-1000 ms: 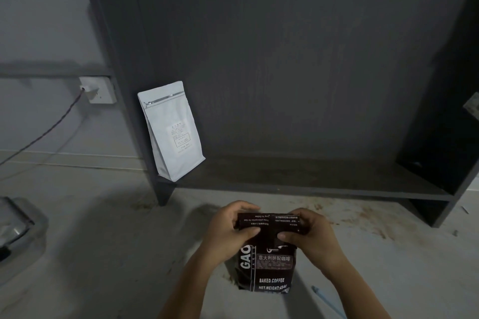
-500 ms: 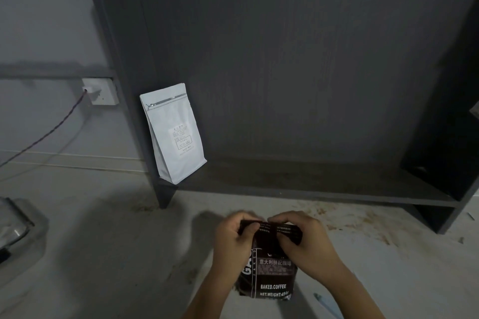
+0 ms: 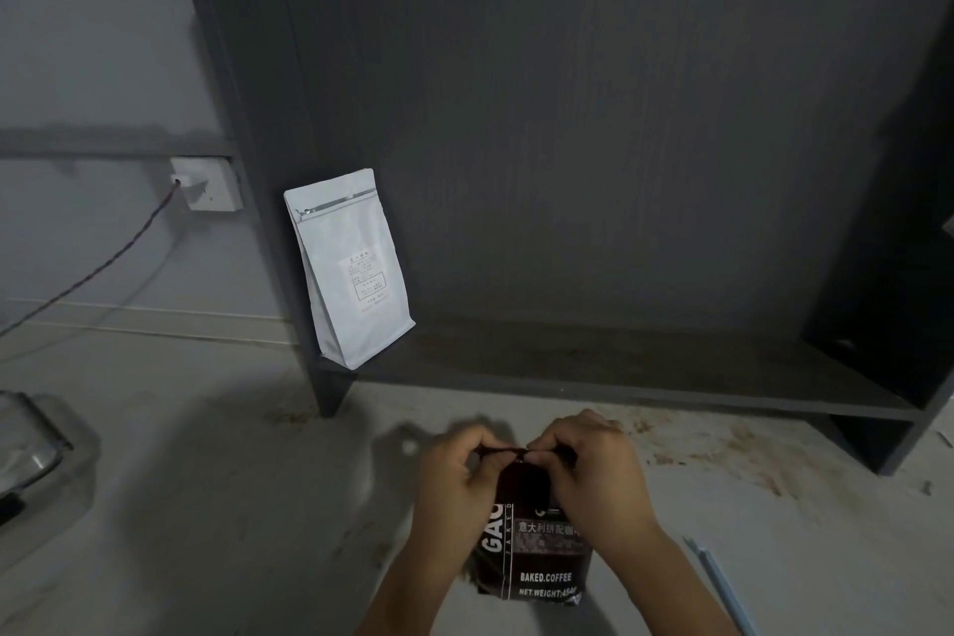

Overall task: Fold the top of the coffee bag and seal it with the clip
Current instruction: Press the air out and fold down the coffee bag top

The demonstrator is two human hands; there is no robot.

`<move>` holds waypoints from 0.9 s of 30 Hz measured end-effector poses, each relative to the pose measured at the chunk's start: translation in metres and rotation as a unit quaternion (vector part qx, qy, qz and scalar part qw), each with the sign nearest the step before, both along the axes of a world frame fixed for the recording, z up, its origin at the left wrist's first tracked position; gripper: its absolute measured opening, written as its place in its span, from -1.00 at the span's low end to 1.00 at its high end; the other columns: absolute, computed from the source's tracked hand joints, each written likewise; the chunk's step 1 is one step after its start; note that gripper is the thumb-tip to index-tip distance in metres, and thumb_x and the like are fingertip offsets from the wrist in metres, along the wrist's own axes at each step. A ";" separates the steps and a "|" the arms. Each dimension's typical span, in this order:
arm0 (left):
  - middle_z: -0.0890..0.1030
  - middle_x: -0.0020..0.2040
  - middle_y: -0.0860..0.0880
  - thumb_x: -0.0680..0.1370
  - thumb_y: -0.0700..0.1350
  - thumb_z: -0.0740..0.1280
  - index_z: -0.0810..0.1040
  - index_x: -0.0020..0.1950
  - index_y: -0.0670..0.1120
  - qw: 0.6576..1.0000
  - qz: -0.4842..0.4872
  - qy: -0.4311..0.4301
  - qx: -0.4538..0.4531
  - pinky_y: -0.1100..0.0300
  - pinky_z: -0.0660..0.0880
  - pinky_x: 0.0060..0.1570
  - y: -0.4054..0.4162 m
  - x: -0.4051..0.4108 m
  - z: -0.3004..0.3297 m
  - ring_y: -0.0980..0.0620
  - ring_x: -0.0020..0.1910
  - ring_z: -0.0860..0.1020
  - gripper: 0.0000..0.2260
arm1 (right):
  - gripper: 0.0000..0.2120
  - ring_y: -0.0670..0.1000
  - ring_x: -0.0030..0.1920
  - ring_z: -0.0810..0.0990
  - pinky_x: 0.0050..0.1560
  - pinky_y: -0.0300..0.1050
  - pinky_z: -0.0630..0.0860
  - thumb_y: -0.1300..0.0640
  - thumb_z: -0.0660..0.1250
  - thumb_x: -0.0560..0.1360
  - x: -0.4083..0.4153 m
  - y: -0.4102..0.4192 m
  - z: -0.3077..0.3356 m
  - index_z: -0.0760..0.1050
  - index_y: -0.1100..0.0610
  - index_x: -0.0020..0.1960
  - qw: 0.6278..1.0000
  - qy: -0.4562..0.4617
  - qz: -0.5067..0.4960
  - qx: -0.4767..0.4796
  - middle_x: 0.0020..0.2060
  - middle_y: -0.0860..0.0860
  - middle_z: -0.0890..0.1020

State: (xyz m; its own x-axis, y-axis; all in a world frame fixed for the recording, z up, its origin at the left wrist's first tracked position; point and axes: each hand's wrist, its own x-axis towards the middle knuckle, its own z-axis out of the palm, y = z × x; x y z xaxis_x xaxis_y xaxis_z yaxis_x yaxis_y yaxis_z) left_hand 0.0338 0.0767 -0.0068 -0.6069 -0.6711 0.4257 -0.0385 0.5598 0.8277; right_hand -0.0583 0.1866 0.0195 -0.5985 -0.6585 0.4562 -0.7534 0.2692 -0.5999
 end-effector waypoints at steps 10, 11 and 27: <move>0.65 -0.36 0.14 0.36 -0.12 0.29 0.58 -0.22 0.03 0.962 -0.010 -0.129 -0.241 0.43 0.26 -0.16 -0.005 0.010 0.015 0.16 -0.31 0.53 -0.91 | -0.81 -0.03 -0.35 0.50 -0.23 -0.16 0.36 0.17 0.13 0.23 0.004 -0.008 0.000 0.51 0.02 -0.43 0.992 0.123 -0.014 0.037 -0.52 -0.09 0.59; 0.65 -0.40 0.11 0.36 -0.11 0.26 0.58 -0.27 0.03 0.943 -0.004 -0.149 -0.298 0.36 0.26 -0.12 -0.005 0.011 0.017 0.18 -0.33 0.52 -0.89 | -0.81 -0.03 -0.36 0.49 -0.23 -0.17 0.31 0.18 0.13 0.22 0.005 -0.009 0.000 0.49 0.03 -0.44 0.991 0.129 -0.016 0.041 -0.53 -0.08 0.58; 0.56 -0.54 0.04 0.27 -0.09 0.32 0.54 -0.44 0.02 0.901 0.034 -0.254 -0.349 0.27 0.26 -0.18 -0.004 0.007 0.026 0.11 -0.50 0.49 -0.92 | -0.81 -0.02 -0.35 0.46 -0.23 -0.14 0.24 0.07 0.21 0.30 -0.012 0.007 -0.006 0.48 0.07 -0.45 0.987 0.154 -0.031 0.034 -0.54 -0.07 0.54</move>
State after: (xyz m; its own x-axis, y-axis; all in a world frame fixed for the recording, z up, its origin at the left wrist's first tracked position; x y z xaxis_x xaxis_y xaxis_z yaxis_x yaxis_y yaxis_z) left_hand 0.0413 0.0728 0.0189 -0.8100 -0.3902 0.4378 -0.3671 0.9195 0.1403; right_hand -0.0705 0.1935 0.0131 -0.4779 -0.6601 0.5795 -0.8784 0.3516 -0.3237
